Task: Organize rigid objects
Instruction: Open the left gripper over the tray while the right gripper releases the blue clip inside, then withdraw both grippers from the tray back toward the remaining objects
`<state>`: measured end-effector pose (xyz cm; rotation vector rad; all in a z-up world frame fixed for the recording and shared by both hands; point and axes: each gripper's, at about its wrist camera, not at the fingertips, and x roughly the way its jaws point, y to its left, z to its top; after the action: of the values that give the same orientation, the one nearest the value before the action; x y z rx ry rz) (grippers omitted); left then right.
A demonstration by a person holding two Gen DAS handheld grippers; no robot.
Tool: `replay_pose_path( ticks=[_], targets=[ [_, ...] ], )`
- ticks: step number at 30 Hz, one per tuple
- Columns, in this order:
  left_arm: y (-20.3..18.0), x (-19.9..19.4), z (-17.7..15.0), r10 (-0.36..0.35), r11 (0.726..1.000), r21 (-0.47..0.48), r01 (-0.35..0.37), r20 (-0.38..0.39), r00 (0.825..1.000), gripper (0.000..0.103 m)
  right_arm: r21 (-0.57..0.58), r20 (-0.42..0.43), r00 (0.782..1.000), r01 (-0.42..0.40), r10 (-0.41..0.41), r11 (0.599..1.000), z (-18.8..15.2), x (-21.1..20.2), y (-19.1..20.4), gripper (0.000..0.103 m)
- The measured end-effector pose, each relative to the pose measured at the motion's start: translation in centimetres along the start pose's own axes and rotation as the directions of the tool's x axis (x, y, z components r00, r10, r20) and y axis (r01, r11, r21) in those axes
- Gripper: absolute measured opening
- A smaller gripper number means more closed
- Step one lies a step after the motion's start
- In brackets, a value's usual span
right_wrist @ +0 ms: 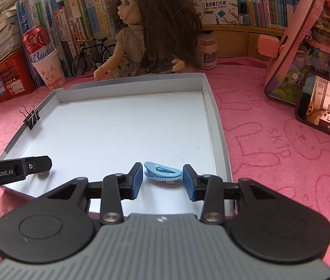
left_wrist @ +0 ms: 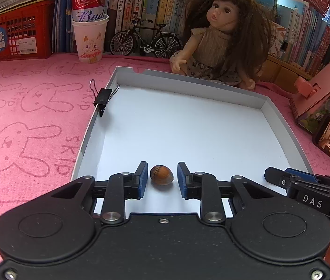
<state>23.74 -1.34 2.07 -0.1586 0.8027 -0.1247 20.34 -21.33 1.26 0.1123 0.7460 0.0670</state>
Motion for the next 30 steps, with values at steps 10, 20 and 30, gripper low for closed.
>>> replay_pose_path(
  ticks=[10, 20, 30],
  targets=[
    [0.5, -2.6, 0.1, -0.029, 1.000, -0.010, 0.030, 0.064, 0.998, 0.065, -0.027, 0.058, 0.998, -0.018, 0.019, 0.999, -0.2, -2.0, 0.5, 0.076],
    [0.2, -5.0, -1.4, -0.042, 0.998, 0.045, 0.038, 0.111, 0.993, 0.079, -0.046, 0.105, 0.994, -0.018, 0.022, 0.999, -1.1, -3.9, 0.5, 0.088],
    [-0.6, -7.3, -3.2, -0.068, 0.994, 0.091, 0.056, 0.145, 0.987, 0.081, -0.057, 0.139, 0.990, -0.015, 0.022, 0.998, -2.2, -5.7, 0.6, 0.094]
  ],
)
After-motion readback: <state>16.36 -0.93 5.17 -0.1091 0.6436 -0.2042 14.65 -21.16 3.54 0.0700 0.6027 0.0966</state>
